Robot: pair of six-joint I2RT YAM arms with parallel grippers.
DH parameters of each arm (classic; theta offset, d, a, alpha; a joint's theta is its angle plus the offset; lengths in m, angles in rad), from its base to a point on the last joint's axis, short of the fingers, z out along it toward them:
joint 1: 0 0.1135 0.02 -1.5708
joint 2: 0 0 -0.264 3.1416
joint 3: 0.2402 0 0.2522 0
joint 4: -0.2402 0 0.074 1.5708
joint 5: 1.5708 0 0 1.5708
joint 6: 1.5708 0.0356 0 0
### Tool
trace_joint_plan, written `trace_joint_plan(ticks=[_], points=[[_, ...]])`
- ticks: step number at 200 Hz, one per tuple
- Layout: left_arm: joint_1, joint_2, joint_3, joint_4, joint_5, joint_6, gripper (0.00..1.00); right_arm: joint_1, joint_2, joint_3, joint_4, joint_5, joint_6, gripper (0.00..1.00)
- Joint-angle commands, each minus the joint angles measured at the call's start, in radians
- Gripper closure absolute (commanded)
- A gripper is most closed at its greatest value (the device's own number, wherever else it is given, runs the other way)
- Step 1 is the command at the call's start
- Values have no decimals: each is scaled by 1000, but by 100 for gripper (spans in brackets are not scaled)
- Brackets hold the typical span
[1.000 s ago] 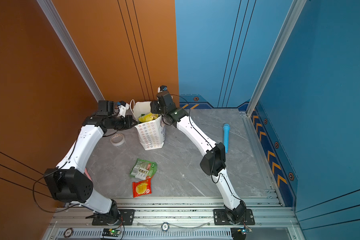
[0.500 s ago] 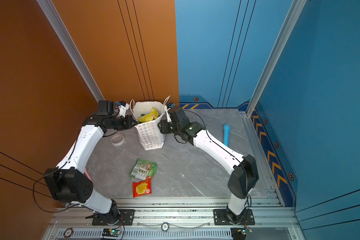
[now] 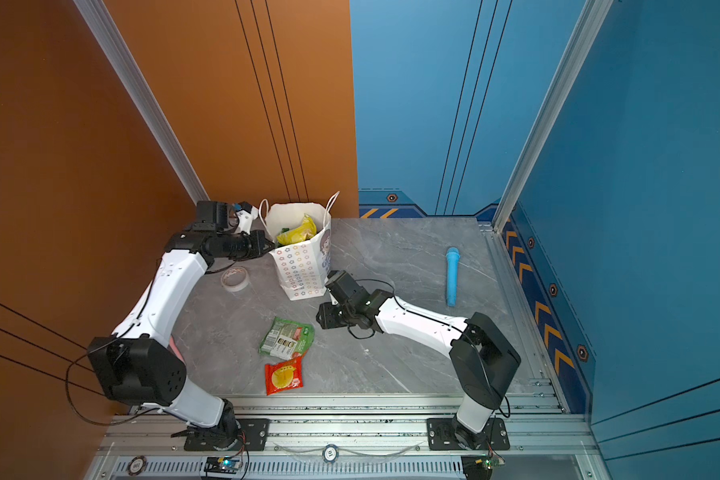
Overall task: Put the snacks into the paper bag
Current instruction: 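Move the right gripper down to the green noodle packet on the table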
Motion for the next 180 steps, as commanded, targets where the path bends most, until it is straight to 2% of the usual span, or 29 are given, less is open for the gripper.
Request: trace_joint_plan(ticks=[1, 61, 180], points=[[9, -12, -17, -35, -19, 9, 98, 10, 63, -8, 71, -10, 67, 53], [9, -18, -17, -35, -21, 9, 98, 21, 222, 63, 79, -51, 65, 54], [11, -16, -18, -35, -25, 9, 98, 23, 370, 150, 81, -84, 72, 56]])
